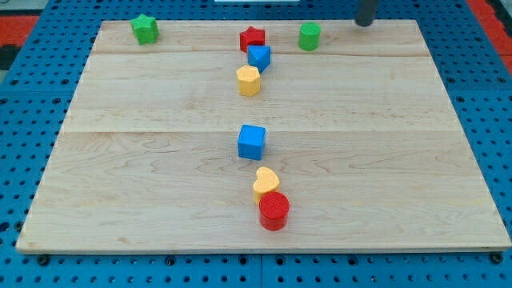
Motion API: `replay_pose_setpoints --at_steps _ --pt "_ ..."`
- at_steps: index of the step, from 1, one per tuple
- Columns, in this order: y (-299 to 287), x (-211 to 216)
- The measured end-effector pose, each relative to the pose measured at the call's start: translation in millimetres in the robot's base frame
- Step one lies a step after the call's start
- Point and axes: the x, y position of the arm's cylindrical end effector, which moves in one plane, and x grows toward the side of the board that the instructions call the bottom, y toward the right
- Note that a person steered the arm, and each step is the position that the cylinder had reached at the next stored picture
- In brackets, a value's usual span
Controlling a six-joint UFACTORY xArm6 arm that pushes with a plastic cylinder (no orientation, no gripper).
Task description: Move the blue cube to the top center
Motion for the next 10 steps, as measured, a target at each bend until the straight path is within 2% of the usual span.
replay_pose_setpoints --at_steps 1,2,3,4,5,6,7,8,9,10 --pt "-46 37" --pt "-59 69" --pt "-5 130" --pt "25 245" --pt "-56 278" --pt "-156 282" --pt "-265 268" --pt "-287 256" --pt "-306 270" --pt "-329 238"
